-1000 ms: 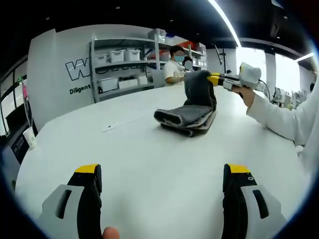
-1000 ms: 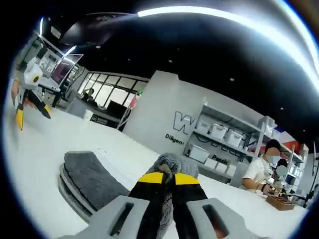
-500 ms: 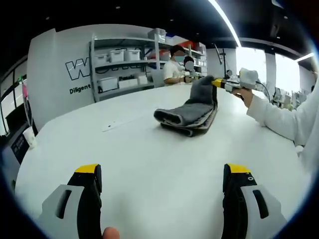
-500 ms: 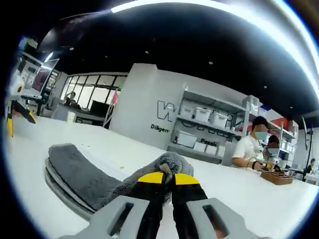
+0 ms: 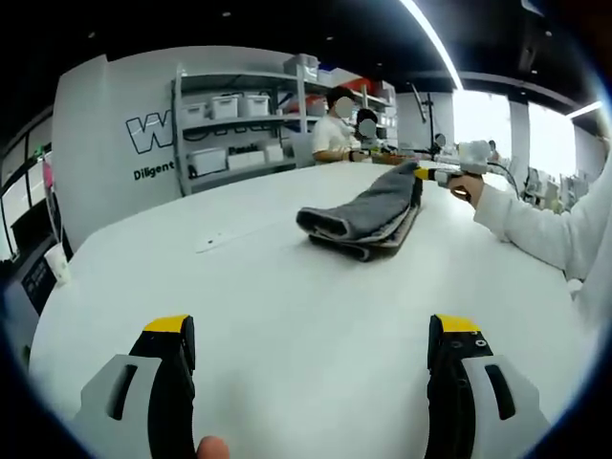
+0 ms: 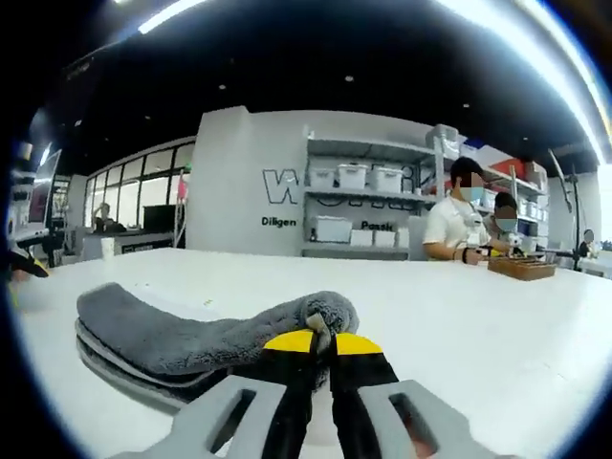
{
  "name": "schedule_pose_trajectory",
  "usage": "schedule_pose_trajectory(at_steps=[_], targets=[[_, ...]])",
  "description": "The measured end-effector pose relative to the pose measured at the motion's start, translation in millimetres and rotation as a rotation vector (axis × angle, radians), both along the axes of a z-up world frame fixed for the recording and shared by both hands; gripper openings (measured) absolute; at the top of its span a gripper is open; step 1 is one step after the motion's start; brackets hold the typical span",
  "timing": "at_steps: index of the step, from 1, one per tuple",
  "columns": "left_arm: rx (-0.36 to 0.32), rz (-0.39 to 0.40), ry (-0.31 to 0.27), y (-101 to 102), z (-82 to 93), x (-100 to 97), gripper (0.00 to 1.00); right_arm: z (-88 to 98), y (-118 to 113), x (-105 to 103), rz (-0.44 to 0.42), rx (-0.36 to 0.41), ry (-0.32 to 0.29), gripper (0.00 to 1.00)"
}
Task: Open the folded towel by lifting each exposed corner and separating the folded layers until the towel lies flat within the target outline without major curled edges
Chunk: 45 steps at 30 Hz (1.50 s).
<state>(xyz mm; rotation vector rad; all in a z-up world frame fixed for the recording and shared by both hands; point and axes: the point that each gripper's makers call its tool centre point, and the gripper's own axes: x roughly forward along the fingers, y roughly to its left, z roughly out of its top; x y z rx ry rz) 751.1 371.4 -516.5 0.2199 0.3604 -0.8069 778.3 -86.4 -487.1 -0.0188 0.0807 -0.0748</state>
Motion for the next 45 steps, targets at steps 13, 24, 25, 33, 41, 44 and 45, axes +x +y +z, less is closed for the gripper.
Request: schedule_pose_trajectory(at_steps=[13,24,25,33,41,44,45], targets=[[-0.001,-0.004,0.002,0,0.2,-0.2,1.00,-42.0,-26,-8,-0.018,0.056,0.157,0.00],[-0.003,-0.001,0.002,0,0.3,-0.4,1.00,-57.8,-23,-17,-0.017,0.014,0.226,0.00],[-0.003,-0.002,0.002,0,0.3,-0.6,1.00,-58.7,-23,-17,-0.018,0.007,0.231,0.00],[-0.001,-0.003,0.004,0,-0.5,-1.5,1.00,-60.8,-25,-16,-0.021,-0.033,0.248,0.00],[-0.002,-0.001,0.006,0,-1.2,-0.7,1.00,-53.9,-30,-17,-0.016,-0.097,0.230,0.04],[-0.002,0.000,0.009,1,-1.5,0.9,1.00,-46.5,-35,-20,-0.028,-0.115,0.222,0.08],[-0.002,0.000,0.009,1,-1.5,1.2,1.00,-43.9,-37,-22,-0.036,-0.118,0.221,0.10]])
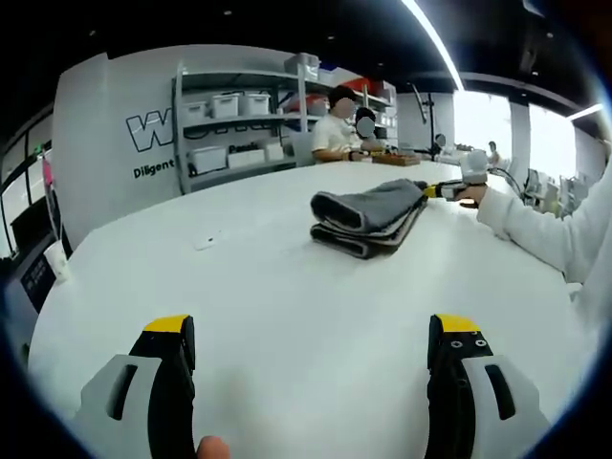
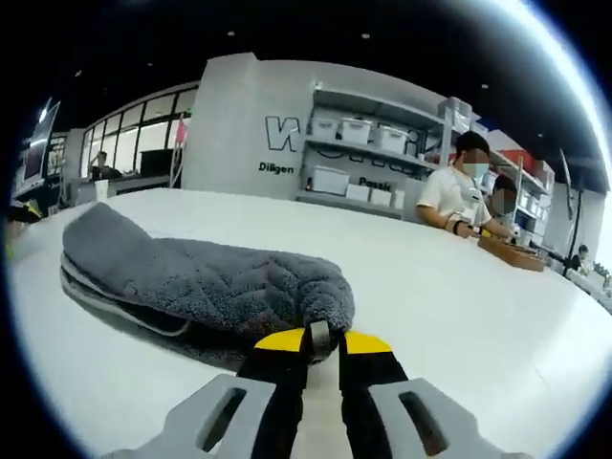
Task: Open the folded towel by lifting each exposed corner and separating the folded layers until the towel lies flat within the target outline without major curled edges
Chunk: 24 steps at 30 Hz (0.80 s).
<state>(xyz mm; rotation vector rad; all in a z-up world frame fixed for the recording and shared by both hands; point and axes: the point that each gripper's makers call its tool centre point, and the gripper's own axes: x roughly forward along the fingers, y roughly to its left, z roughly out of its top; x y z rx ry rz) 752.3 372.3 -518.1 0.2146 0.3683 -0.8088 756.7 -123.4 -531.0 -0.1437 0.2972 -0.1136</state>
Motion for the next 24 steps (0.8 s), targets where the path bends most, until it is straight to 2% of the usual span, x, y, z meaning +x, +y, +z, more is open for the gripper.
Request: schedule_pose_trajectory(at_steps=[4,12,15,24], targets=[[-0.003,0.002,-0.002,0,1.2,0.4,1.00,10.4,-10,-9,-0.040,-0.048,0.002,0.18],[-0.002,0.000,-0.003,0,0.7,0.4,1.00,29.2,-13,-30,-0.056,-0.036,-0.049,0.35],[-0.001,-0.001,-0.003,-1,-0.2,-0.5,1.00,34.5,-5,-34,-0.028,-0.034,-0.069,0.42],[0.005,-0.003,0.002,-1,-6.0,2.0,1.00,45.0,38,-33,0.127,0.054,-0.127,0.67]])
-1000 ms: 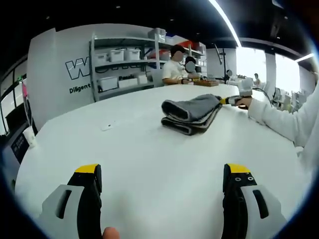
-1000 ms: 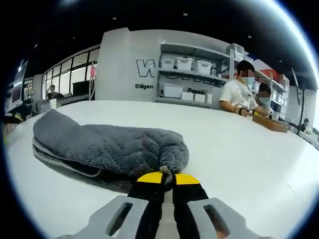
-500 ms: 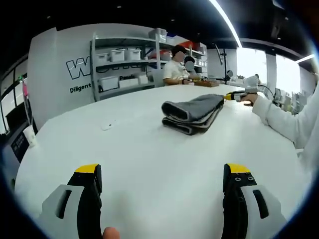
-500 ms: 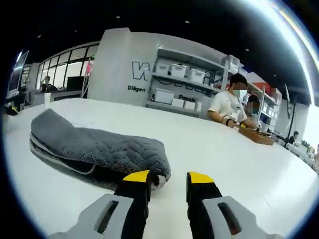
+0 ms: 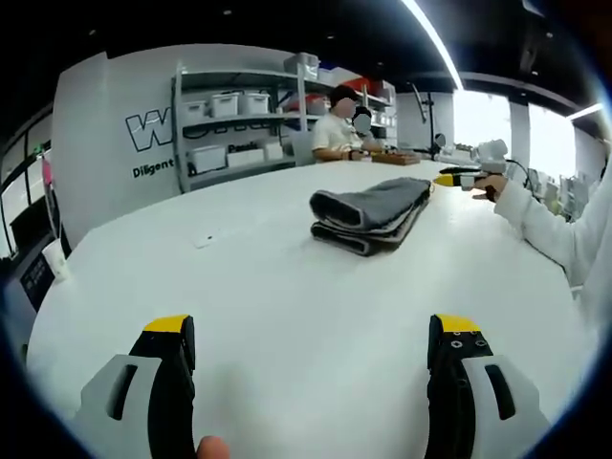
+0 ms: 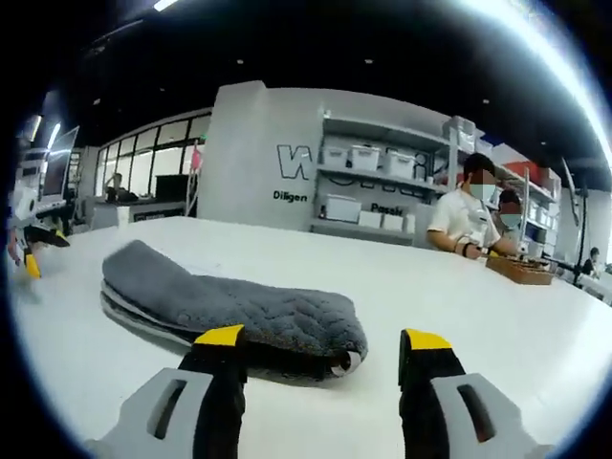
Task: Open the folded towel by lifting each exposed corner and separating the folded layers until the towel lies flat within the target outline without major curled edges
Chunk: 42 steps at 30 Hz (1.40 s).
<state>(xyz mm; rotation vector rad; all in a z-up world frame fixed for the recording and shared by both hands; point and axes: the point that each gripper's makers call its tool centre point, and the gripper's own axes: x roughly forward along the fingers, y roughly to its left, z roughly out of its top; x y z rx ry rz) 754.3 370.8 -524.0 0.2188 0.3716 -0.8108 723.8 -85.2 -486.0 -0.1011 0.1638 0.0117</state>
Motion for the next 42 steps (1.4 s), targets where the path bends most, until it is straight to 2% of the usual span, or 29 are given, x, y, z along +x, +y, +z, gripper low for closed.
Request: schedule_pose_trajectory(at_steps=[7,11,16,20,27,29,33,35,42], targets=[[0.014,0.002,0.013,-1,-7.2,2.3,1.00,13.8,26,-3,0.074,0.031,-0.024,0.80],[0.030,-0.011,0.008,-7,-11.4,0.5,1.00,16.4,45,-4,0.124,0.064,-0.010,0.90],[0.043,-0.030,-0.010,-12,-14.2,-0.2,1.00,18.0,66,-6,0.180,0.052,0.002,0.99],[0.030,-0.033,-0.009,-13,-16.8,0.9,1.00,16.4,80,-6,0.221,0.036,0.016,0.99],[0.008,-0.065,-0.030,-26,-19.0,-0.3,1.00,20.2,92,-8,0.267,0.072,0.006,0.99],[-0.008,-0.097,-0.032,-35,-19.2,-2.8,1.00,22.0,91,-8,0.263,0.068,-0.006,0.99],[-0.014,-0.129,-0.034,-49,-22.8,-3.6,1.00,18.1,90,-8,0.262,0.078,0.006,0.99],[-0.042,-0.160,-0.022,-62,-23.7,-4.2,1.00,17.6,91,-9,0.266,0.084,0.006,0.99],[-0.031,-0.229,0.006,-94,-25.6,3.9,0.97,23.7,94,-12,0.285,0.100,-0.016,0.99]])
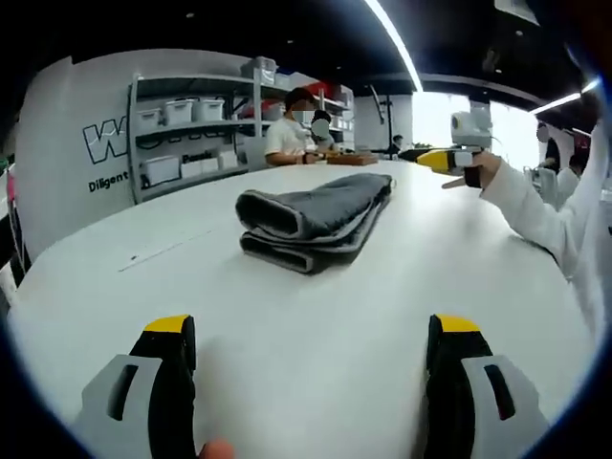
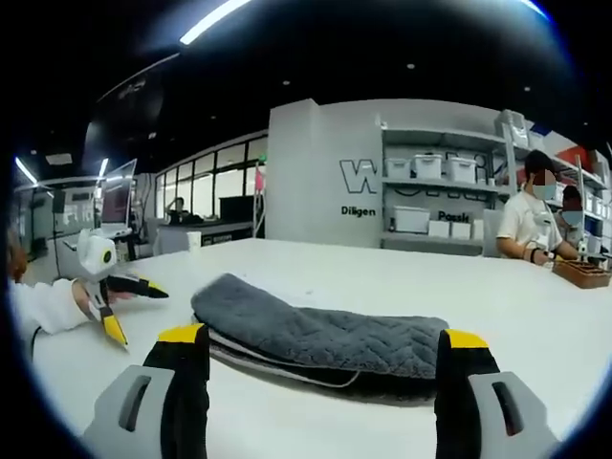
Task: Open the folded towel by lifting each exposed corner and separating the folded layers until the towel lies flat within the target outline without major curled edges
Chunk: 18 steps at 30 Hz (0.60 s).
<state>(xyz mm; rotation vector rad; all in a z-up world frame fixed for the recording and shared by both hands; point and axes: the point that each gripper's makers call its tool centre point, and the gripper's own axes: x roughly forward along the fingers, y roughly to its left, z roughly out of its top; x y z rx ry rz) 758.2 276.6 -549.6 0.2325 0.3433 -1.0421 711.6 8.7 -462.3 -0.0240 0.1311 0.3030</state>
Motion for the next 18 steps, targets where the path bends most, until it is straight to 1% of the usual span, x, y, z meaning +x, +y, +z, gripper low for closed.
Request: schedule_pose_trajectory(at_steps=[3,6,7,9,12,18], targets=[[-0.007,-0.012,0.012,-14,2.5,8.8,0.95,-1.2,-2,0,-0.002,0.007,0.003,0.99],[-0.027,-0.023,0.023,-26,4.7,15.8,0.94,-4.7,-3,1,0.000,0.011,0.018,0.99],[-0.038,-0.034,0.040,-32,3.9,20.6,0.92,-5.2,-3,1,0.001,0.013,0.020,0.99],[-0.056,-0.034,0.059,-39,2.5,27.0,0.90,-4.9,-4,0,0.001,0.015,0.020,0.99],[-0.081,-0.041,0.094,-47,-1.3,33.0,0.83,-2.5,-5,0,0.000,0.021,0.013,0.99],[-0.116,-0.039,0.118,-61,-4.9,36.1,0.70,2.4,-5,-2,-0.002,0.027,-0.002,0.97]])
